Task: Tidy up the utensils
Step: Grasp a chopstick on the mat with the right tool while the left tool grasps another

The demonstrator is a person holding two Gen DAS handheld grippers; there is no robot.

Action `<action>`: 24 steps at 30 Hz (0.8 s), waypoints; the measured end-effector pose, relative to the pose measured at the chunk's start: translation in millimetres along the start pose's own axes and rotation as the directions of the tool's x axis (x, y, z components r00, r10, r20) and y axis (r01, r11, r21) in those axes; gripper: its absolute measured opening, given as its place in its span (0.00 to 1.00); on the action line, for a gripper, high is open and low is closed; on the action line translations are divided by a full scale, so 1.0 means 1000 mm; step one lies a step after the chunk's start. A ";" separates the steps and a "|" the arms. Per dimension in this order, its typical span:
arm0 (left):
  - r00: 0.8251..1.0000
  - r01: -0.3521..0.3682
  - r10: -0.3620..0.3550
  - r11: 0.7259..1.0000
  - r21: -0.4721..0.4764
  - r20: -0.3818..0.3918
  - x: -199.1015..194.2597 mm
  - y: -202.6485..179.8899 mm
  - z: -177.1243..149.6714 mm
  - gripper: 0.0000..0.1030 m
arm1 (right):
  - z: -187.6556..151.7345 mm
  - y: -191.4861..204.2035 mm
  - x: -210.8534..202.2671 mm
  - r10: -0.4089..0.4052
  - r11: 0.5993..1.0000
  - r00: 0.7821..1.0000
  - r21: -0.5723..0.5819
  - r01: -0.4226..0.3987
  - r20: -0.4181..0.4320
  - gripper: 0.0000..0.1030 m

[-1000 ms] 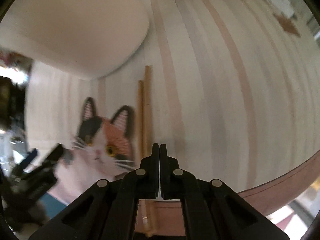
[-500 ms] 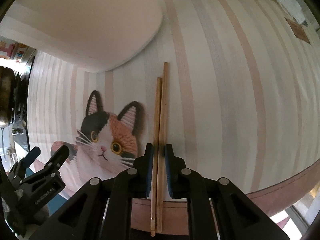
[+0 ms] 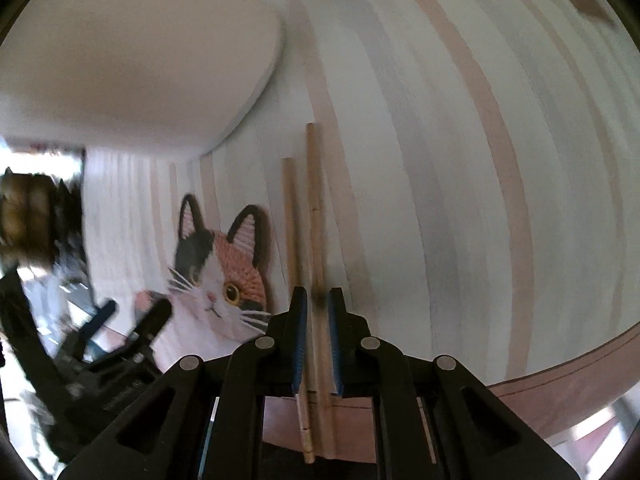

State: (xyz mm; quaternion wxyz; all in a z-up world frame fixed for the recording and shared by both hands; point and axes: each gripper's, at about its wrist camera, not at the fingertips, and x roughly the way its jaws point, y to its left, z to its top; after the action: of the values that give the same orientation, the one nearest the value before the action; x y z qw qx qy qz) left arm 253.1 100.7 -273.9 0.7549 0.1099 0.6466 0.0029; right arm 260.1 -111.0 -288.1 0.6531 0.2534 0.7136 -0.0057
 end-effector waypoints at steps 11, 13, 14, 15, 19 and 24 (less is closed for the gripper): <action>0.995 0.103 -0.103 0.993 0.057 -0.007 -0.016 -0.049 0.004 0.99 | -0.003 -0.017 -0.012 -0.331 0.941 0.943 -0.065 0.333 0.034 0.06; 0.983 0.183 -0.180 0.980 0.084 -0.044 -0.015 -0.072 0.003 0.95 | -0.003 -0.037 -0.018 -0.351 0.935 0.936 -0.040 0.352 0.028 0.06; 0.976 0.213 -0.208 0.972 0.099 -0.061 -0.014 -0.083 0.003 0.90 | -0.003 -0.046 -0.021 -0.353 0.935 0.935 -0.021 0.354 0.023 0.06; 0.970 0.238 -0.230 0.965 0.114 -0.077 -0.012 -0.093 0.002 0.87 | -0.003 -0.056 -0.024 -0.344 0.939 0.939 0.002 0.344 0.021 0.06; 0.982 0.188 -0.176 0.952 0.242 -0.070 -0.010 -0.138 -0.005 0.61 | -0.003 -0.068 -0.030 -0.331 0.943 0.943 0.053 0.330 0.027 0.06; 0.989 0.143 -0.148 0.946 0.292 -0.006 -0.019 -0.144 -0.007 0.10 | -0.006 -0.070 -0.034 -0.364 0.931 0.930 0.054 0.362 0.049 0.07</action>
State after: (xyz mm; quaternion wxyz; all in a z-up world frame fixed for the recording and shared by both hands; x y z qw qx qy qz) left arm 223.2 -41.2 -280.9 0.7337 0.1722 0.6402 -0.1491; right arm 229.5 -181.6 -278.1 0.6554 0.1312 0.7287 -0.1493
